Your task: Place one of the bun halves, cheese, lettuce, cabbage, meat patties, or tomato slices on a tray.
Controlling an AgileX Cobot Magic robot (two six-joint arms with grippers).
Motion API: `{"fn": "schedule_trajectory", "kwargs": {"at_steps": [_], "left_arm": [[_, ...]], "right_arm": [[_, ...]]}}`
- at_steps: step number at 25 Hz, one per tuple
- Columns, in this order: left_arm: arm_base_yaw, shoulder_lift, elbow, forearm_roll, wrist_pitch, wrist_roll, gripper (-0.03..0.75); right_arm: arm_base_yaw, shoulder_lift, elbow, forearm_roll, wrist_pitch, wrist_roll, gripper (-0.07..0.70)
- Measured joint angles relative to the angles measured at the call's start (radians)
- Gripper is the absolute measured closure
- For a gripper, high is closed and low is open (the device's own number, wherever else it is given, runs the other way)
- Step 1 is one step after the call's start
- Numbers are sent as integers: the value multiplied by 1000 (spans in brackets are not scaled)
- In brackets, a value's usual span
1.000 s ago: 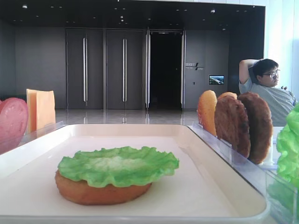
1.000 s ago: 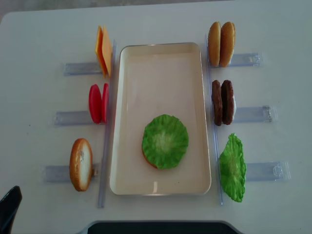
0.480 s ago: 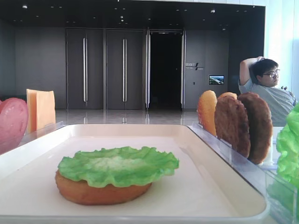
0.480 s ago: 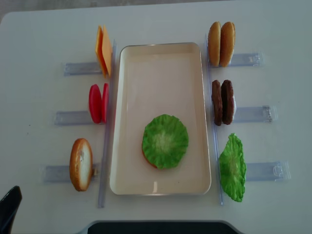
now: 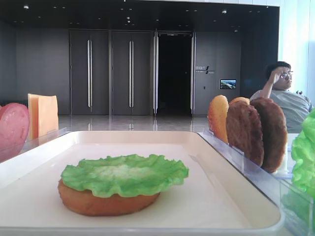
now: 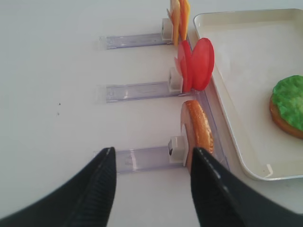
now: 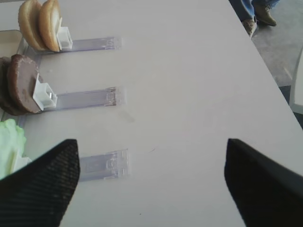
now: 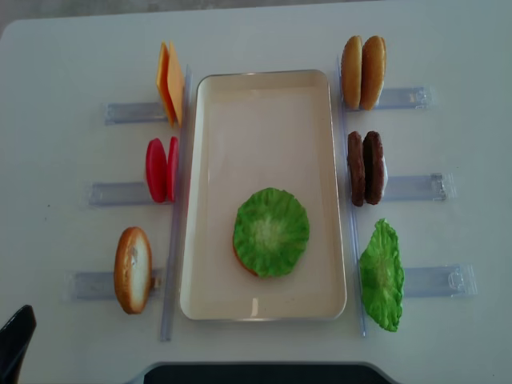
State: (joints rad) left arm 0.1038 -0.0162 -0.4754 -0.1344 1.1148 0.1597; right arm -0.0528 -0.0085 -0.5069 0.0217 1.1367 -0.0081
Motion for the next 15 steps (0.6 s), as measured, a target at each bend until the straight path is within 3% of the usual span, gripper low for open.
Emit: {"fn": "schedule_trajectory", "kwargs": {"at_steps": [15], "left_arm": [[0, 0, 0, 0, 0, 0, 325]], "right_arm": [[0, 0, 0, 0, 0, -1, 42]]}}
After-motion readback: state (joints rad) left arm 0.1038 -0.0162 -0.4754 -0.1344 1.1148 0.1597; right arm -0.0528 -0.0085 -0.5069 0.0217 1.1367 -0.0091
